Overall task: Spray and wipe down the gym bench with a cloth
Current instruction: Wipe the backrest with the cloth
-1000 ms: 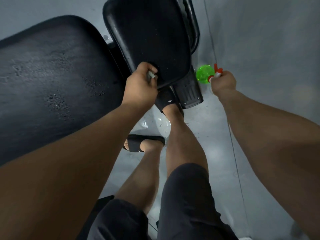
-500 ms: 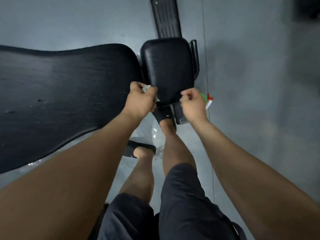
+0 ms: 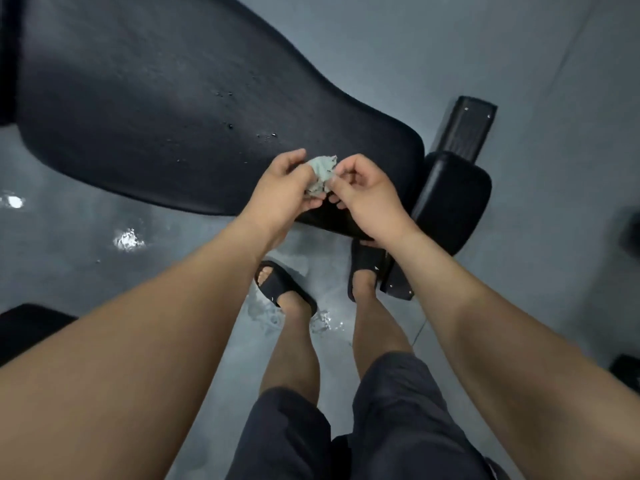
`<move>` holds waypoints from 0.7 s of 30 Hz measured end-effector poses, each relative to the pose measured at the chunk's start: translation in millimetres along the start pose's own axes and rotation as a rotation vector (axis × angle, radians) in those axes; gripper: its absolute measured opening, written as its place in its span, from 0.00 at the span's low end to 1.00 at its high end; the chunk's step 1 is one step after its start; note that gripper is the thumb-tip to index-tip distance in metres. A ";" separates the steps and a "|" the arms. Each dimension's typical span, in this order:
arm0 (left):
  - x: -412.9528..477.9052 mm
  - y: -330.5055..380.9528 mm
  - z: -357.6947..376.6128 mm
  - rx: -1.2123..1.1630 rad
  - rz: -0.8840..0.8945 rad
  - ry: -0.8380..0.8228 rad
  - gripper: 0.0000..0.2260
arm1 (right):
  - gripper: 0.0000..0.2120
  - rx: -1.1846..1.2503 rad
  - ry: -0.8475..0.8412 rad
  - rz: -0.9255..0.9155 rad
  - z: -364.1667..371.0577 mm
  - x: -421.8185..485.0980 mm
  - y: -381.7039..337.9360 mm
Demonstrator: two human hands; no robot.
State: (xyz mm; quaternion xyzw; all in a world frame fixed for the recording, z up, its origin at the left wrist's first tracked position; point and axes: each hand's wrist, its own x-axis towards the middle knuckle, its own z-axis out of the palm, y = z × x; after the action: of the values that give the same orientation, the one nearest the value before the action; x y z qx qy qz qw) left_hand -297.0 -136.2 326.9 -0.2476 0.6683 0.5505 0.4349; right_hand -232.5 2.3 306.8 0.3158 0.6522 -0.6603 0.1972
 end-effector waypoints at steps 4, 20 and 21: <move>-15.6 -7.9 -53.9 -0.143 0.065 0.105 0.05 | 0.06 0.025 -0.046 0.030 30.3 5.5 -25.4; -51.7 -43.4 -150.3 -0.542 0.028 0.087 0.18 | 0.09 0.306 -0.103 0.130 133.8 -4.1 -55.5; -52.7 -44.3 -156.3 -0.534 0.030 0.077 0.21 | 0.09 0.345 -0.095 0.161 137.0 -4.4 -54.7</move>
State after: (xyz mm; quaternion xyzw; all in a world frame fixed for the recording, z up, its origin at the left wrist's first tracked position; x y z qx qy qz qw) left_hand -283.0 -304.7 351.3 -0.3645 0.5192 0.7036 0.3202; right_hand -288.0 -129.5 343.2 0.3645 0.4920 -0.7586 0.2227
